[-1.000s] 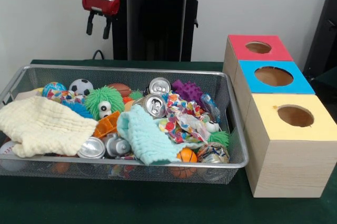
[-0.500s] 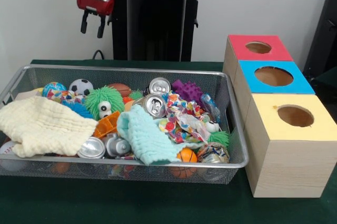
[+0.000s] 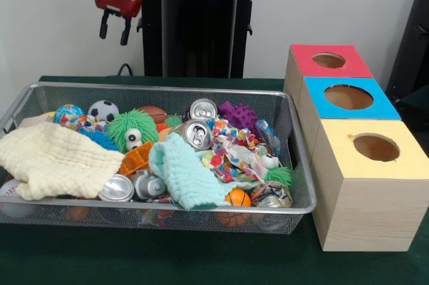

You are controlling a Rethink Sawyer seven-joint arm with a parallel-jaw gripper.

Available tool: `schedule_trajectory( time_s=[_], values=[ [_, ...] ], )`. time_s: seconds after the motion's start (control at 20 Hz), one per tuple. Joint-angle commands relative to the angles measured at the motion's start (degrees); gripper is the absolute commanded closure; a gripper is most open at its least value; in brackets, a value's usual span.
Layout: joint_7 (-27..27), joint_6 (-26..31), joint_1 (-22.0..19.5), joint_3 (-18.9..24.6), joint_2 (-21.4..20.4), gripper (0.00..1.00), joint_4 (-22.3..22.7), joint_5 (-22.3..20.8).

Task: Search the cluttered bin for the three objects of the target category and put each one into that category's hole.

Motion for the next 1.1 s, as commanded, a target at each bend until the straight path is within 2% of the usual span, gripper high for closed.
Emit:
schedule_trajectory(
  time_s=[0.05,1.1],
  values=[
    [5.1,12.0,-0.1,6.3,8.1,0.00,2.0,-4.8],
    [5.6,-2.1,-3.4,2.7,19.6,0.00,6.0,1.8]
  ],
)
